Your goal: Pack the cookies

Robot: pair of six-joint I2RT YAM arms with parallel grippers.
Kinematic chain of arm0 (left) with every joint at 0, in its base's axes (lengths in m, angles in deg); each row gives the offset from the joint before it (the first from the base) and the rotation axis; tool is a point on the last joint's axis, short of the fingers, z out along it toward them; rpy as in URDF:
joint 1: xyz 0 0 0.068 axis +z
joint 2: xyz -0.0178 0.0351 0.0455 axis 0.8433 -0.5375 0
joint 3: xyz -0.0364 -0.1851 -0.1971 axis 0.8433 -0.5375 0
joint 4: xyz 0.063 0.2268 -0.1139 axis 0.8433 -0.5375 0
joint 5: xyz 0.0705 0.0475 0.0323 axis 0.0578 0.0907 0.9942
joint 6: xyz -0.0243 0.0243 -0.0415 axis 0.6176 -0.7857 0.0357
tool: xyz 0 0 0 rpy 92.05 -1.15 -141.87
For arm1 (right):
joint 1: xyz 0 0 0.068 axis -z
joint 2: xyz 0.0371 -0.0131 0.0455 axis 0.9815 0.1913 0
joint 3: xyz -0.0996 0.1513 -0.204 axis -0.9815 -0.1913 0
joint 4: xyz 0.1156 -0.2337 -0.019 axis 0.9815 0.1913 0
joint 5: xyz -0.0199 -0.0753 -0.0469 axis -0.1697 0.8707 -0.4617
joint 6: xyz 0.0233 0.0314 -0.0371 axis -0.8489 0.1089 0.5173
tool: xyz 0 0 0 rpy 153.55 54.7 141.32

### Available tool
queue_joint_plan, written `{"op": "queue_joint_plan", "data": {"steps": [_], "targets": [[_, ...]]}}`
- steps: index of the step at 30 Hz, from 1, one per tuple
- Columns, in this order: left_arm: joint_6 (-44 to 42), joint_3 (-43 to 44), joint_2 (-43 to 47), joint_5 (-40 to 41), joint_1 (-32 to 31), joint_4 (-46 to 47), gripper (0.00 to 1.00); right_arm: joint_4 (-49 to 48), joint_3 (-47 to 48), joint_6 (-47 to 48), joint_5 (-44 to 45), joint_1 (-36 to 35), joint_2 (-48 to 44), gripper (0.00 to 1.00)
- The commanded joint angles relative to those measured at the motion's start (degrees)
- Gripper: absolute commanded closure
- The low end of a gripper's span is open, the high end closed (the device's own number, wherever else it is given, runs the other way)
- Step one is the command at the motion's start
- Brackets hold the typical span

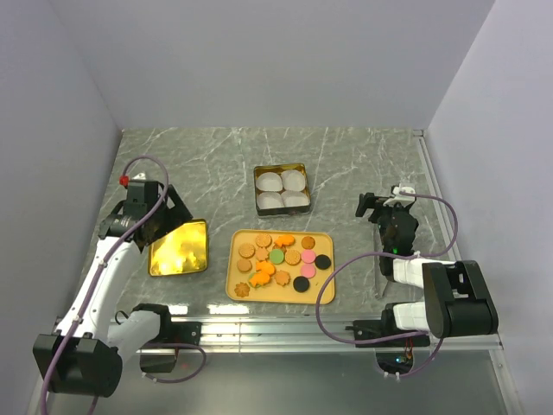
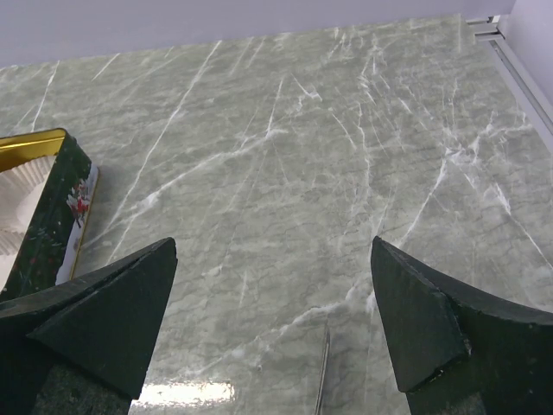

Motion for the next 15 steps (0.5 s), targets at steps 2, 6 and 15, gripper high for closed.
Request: {"op": "queue_joint_plan", "data": {"steps": [2, 6, 15], "targets": [[2.5, 3.9, 0.9, 2.6, -0.1, -2.8, 0.01, -3.1, -0.3, 0.9, 0.5, 0.2, -0.8, 0.00], [3.8, 5.8, 4.5, 3.8, -0.1, -6.5, 0.01, -3.1, -0.3, 0.9, 0.5, 0.3, -0.8, 0.00], [3.5, 8.3, 16.3, -4.0, -0.1, -9.1, 0.01, -3.0, -0.2, 0.8, 1.0, 0.3, -0.8, 0.00]]}}
